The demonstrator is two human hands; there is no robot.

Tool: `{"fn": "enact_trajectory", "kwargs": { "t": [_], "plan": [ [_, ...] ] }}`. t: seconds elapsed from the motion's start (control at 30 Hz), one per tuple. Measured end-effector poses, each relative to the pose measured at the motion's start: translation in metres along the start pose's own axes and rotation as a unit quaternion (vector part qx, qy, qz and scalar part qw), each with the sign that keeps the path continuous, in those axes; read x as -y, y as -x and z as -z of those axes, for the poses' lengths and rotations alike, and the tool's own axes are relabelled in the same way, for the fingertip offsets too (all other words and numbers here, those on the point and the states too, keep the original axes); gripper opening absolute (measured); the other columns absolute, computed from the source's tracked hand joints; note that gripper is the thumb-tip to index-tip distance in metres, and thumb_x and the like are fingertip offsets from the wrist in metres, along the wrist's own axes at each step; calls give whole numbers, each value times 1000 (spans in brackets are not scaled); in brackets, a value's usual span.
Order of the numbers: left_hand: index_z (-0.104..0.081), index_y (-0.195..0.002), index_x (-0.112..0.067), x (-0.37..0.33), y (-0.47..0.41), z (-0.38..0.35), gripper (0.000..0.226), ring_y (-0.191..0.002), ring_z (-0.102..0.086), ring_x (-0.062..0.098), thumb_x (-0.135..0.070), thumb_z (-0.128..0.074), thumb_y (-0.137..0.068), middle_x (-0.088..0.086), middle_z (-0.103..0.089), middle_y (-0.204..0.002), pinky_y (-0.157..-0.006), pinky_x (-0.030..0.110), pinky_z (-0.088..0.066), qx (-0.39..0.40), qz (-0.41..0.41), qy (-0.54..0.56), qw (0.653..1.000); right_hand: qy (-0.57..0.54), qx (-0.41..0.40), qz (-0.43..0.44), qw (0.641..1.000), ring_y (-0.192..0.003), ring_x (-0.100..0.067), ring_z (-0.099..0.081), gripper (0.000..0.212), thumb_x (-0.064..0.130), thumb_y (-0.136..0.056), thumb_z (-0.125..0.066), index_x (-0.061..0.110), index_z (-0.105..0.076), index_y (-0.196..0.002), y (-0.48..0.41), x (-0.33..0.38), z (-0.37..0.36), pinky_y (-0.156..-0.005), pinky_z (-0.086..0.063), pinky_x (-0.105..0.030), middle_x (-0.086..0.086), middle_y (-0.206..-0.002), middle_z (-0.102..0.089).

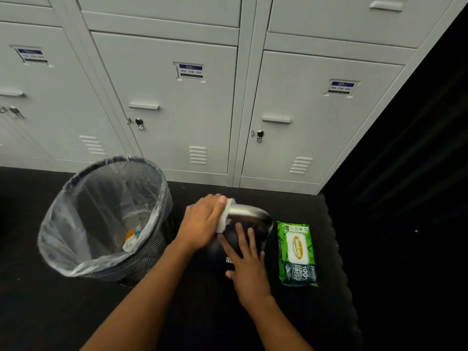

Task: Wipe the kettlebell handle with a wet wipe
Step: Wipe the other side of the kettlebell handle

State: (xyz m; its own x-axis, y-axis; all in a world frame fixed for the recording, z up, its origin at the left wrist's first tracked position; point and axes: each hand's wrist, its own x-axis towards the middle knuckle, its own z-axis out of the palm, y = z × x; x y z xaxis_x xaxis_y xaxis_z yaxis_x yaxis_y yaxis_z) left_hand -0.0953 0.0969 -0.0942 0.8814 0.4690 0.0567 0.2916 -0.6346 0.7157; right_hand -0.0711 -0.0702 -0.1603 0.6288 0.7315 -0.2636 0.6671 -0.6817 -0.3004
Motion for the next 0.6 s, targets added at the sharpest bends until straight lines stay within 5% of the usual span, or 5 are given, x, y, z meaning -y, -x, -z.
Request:
{"fn": "enact_trajectory", "kwargs": {
  "t": [0.17, 0.27, 0.33, 0.4, 0.6],
  "plan": [
    [-72, -95, -29, 2, 9, -8, 49, -93, -68, 24, -51, -29, -105, 5, -72, -89, -82, 35, -50, -55, 245, 340, 906, 12, 11, -4, 1000, -143, -25, 39, 107, 21, -92, -66, 62, 20, -143, 0, -1, 1, -119, -10, -66, 12, -155, 43],
    [-68, -93, -28, 16, 13, -18, 51, -88, -63, 13, -48, -23, -109, 1, -69, -88, -82, 30, -46, -56, 327, 369, 868, 17, 9, -3, 1000, -143, -26, 38, 107, 23, -92, -65, 61, 21, -143, 0, 0, 2, -119, -10, -64, 11, -154, 44],
    [-70, -115, -20, 41, 18, -28, 73, -115, -60, 25, -71, -20, -99, 12, -69, -117, -102, 35, -42, -8, 384, 329, 863, 20, 10, -3, 1000, -144, -26, 38, 108, 23, -92, -66, 62, 22, -142, -1, 0, 1, -119, -10, -64, 12, -154, 44],
    [-35, -156, -21, 61, 22, -37, 92, -151, -26, 35, -83, -17, -90, 13, -29, -164, -124, 48, -17, 28, 445, 268, 854, 20, 9, -4, 1000, -144, -26, 38, 108, 24, -92, -66, 62, 20, -143, 0, 0, 0, -120, -10, -64, 12, -154, 45],
    [4, -155, -49, 7, 43, -48, 53, -154, 17, 32, -58, -9, -104, -3, 18, -168, -123, 54, 10, -79, 340, 318, 881, 14, 11, -4, 1000, -142, -24, 41, 104, 21, -93, -65, 62, 17, -142, -1, -1, -1, -121, -5, -62, 14, -151, 48]
  ]
}}
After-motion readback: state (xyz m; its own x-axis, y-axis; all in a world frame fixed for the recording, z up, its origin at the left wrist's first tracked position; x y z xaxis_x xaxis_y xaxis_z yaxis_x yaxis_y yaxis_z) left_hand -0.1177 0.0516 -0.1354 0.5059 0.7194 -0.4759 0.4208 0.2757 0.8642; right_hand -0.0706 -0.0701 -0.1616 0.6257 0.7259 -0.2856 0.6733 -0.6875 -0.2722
